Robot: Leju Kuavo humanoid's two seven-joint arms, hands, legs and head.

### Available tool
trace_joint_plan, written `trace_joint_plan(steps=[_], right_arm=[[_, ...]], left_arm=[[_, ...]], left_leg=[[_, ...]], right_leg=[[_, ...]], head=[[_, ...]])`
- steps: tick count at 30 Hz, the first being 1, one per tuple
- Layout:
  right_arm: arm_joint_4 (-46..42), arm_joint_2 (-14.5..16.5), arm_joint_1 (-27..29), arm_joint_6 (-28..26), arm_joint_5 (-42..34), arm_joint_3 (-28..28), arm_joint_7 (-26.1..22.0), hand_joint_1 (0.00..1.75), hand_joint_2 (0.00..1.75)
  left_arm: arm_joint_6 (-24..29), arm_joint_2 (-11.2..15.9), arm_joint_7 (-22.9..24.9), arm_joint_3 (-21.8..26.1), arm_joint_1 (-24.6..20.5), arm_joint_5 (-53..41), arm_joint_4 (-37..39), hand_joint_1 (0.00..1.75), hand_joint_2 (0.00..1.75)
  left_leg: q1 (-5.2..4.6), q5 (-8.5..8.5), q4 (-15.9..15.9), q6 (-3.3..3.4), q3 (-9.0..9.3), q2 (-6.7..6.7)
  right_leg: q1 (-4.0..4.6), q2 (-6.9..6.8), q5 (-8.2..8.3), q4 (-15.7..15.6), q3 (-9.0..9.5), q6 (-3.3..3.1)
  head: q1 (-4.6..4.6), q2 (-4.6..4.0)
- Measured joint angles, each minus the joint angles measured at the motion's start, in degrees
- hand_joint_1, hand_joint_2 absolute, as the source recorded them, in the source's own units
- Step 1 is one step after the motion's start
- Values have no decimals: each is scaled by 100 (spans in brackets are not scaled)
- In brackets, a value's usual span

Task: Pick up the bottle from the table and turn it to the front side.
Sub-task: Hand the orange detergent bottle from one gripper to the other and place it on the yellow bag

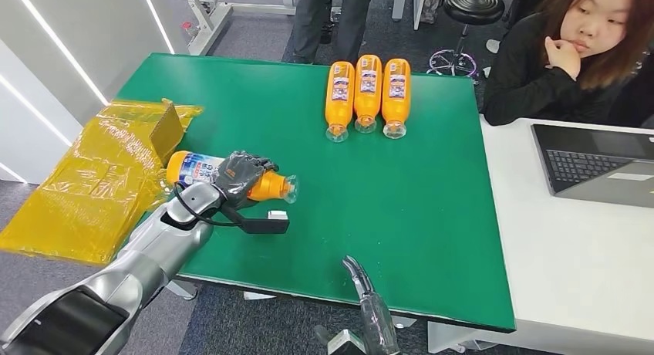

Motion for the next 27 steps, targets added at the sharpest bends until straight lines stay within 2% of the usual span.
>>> trace_joint_plan(steps=[9, 11, 12, 15, 16, 17, 22, 27], right_arm=[[-31, -21, 4, -42, -95, 31, 198, 0, 175], [-66, -27, 5, 55, -76, 31, 234, 0, 175], [-92, -36, 5, 115, -56, 31, 248, 0, 175], [-192, -75, 16, 222, 21, 21, 277, 0, 175], [-230, -90, 25, 244, 38, 14, 280, 0, 175], [-265, -104, 34, 271, 46, 7, 278, 0, 175], [-339, -129, 49, 519, 118, -19, 213, 0, 175], [-348, -128, 66, 678, 127, -56, 124, 0, 175]], left_arm=[[-1419, 259, 1037, -276, -373, -571, 467, 175, 175], [-1833, 303, 1375, -306, -462, -613, 576, 166, 175], [-2031, 321, 1558, -314, -506, -619, 627, 145, 175], [-2471, 382, 2025, -317, -616, -565, 733, 27, 175], [-2572, 408, 2147, -317, -642, -546, 757, 5, 175], [-2658, 433, 2257, -317, -661, -536, 779, 0, 175], [-2859, 595, 2661, -305, -667, -439, 868, 0, 175], [-2829, 736, 2790, -267, -652, -426, 899, 0, 175]], left_leg=[[1, 2, 0, -2, 0, 3], [1, 3, 0, -3, -1, 3], [1, 3, 0, -4, -1, 3], [1, 3, 0, -4, -1, 2], [1, 3, 0, -4, -1, 2], [1, 3, 0, -4, -1, 2], [1, 3, 0, -4, -1, 2], [1, 4, 0, -5, -1, 0]], right_leg=[[1, 2, 2, 2, -2, 1], [1, 2, 2, 4, -2, 1], [1, 3, 2, 4, -3, 1], [1, 2, 2, 4, -2, 1], [1, 1, 2, 4, -2, 0], [1, 1, 2, 4, -2, 0], [1, 1, 2, 6, -1, 0], [1, 0, 2, 8, -2, 0]], head=[[-1, 0], [0, 0], [0, 0], [1, 0], [1, 0], [1, 0], [1, 0], [0, 0]])
